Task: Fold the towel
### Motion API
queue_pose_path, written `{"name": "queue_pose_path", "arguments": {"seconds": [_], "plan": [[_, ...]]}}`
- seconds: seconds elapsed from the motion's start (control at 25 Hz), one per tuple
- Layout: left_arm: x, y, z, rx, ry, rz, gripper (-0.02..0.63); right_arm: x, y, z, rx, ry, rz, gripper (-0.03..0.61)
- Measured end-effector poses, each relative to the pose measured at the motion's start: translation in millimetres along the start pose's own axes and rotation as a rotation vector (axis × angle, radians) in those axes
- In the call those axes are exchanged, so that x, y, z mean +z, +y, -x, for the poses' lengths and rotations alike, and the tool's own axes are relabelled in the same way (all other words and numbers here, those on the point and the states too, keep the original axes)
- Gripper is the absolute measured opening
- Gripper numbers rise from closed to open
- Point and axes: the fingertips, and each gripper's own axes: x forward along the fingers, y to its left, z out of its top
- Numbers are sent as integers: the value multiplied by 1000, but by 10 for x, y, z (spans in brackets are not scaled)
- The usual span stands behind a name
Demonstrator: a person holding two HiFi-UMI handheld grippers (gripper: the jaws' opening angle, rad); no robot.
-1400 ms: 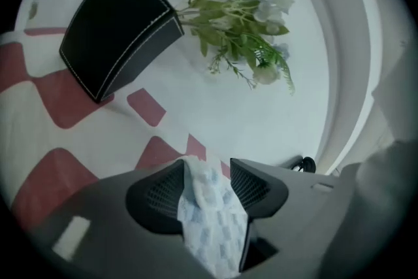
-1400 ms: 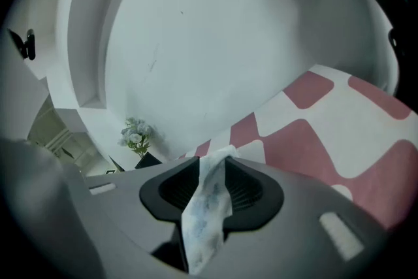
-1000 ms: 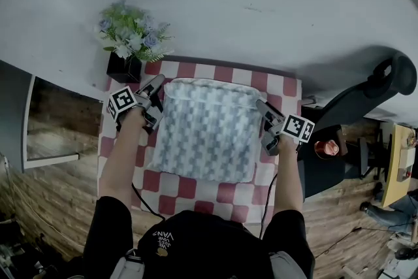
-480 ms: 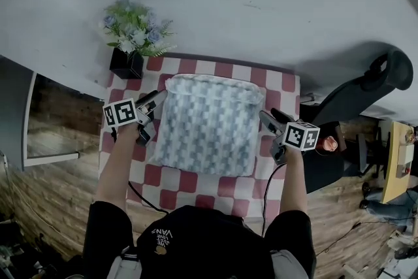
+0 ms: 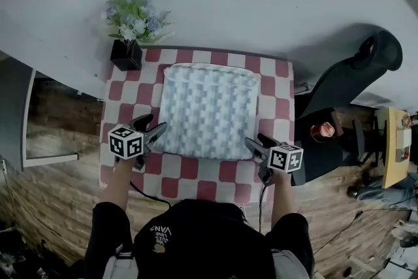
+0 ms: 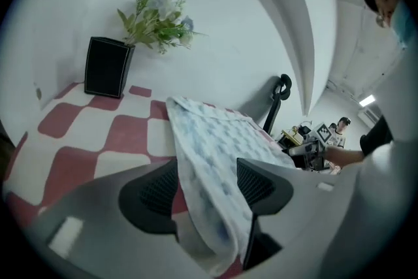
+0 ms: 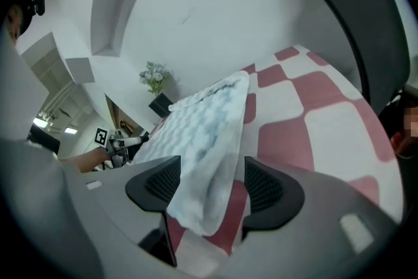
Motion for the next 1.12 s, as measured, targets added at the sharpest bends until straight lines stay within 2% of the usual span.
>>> {"name": "queue_pose_path", "arguments": {"seconds": [0.28, 0.48, 0.52, 0.6, 0.72, 0.88, 1.12], "plan": [[-546, -193, 269, -25, 6, -42, 262, -488, 128, 83, -39, 27, 16, 302], [-819, -366, 255, -78, 72, -126, 261, -660, 216, 33, -60, 31, 80, 293], [-845, -379, 242, -74, 83, -151, 259, -665, 213, 28, -78, 25, 98, 260], [-866, -382, 238, -56, 94, -194, 247, -646, 211, 33, -112, 0, 132, 142], [-779, -375, 283, -48, 70, -214, 47, -516, 315, 94, -104, -69, 171, 74], [-477, -429, 435, -56, 16, -245, 32, -295, 491, 274, -77, -139, 215, 58], [208, -689, 878, -102, -111, -265, 26, 207, 875, 759, -38, -284, 281, 54]]}}
